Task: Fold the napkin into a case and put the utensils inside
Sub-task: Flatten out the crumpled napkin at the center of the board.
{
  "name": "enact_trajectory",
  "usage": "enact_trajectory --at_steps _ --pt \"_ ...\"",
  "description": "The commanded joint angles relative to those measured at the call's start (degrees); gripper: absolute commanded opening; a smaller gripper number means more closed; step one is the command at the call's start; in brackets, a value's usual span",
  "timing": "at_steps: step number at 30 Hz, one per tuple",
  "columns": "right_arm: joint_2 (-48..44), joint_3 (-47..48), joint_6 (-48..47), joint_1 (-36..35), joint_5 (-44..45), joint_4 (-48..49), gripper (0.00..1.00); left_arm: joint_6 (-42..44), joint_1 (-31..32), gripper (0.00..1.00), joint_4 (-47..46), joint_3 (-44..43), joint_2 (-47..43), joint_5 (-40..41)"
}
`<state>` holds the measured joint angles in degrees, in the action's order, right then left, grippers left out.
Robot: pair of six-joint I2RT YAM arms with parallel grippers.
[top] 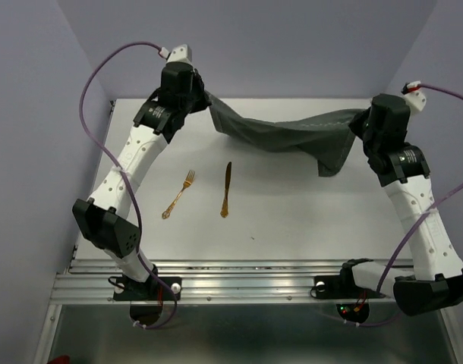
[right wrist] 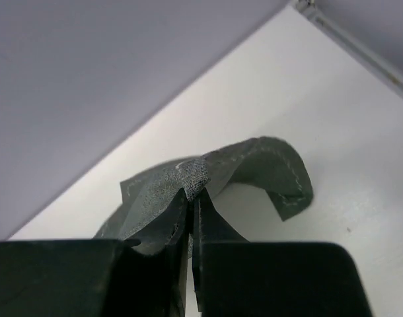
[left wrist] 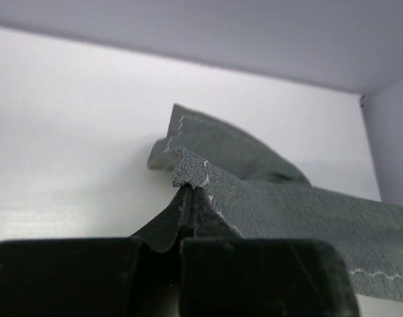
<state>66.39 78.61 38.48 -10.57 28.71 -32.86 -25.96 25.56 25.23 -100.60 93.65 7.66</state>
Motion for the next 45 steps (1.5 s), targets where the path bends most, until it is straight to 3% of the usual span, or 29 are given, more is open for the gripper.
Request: enact_trajectory --at_steps 1,9,19,24,34,41,45 --pt "1.11 11.11 -6.21 0.20 4.25 -1.59 0.01 5.03 -0.51 0.00 0.17 -10.13 -1.54 -3.95" --pt "0.50 26.59 -10.44 0.20 2.76 -1.59 0.01 5.74 -0.51 0.00 -4.22 -13.75 -6.97 -9.58" --pt "-1.96 38.81 -11.67 0.20 -2.95 -8.01 0.01 4.86 -0.42 0.00 -7.57 -13.05 -17.09 -8.28" --pt "-6.53 37.85 -11.15 0.20 -3.92 -10.64 0.01 3.90 -0.42 0.00 -9.41 -5.32 -24.64 -5.90" --pt "-16.28 34.16 -6.05 0.20 -11.48 -16.00 0.01 -0.32 -0.42 0.00 -9.33 2.07 -38.62 -10.47" --pt "-22.17 22.13 -4.99 0.20 -5.86 -16.28 0.01 0.29 -0.42 0.00 -7.57 6.37 -40.56 -8.28" --pt "-21.83 14.92 -6.13 0.20 -2.00 -14.34 0.01 0.64 -0.42 0.00 -8.44 10.06 -36.70 -8.54"
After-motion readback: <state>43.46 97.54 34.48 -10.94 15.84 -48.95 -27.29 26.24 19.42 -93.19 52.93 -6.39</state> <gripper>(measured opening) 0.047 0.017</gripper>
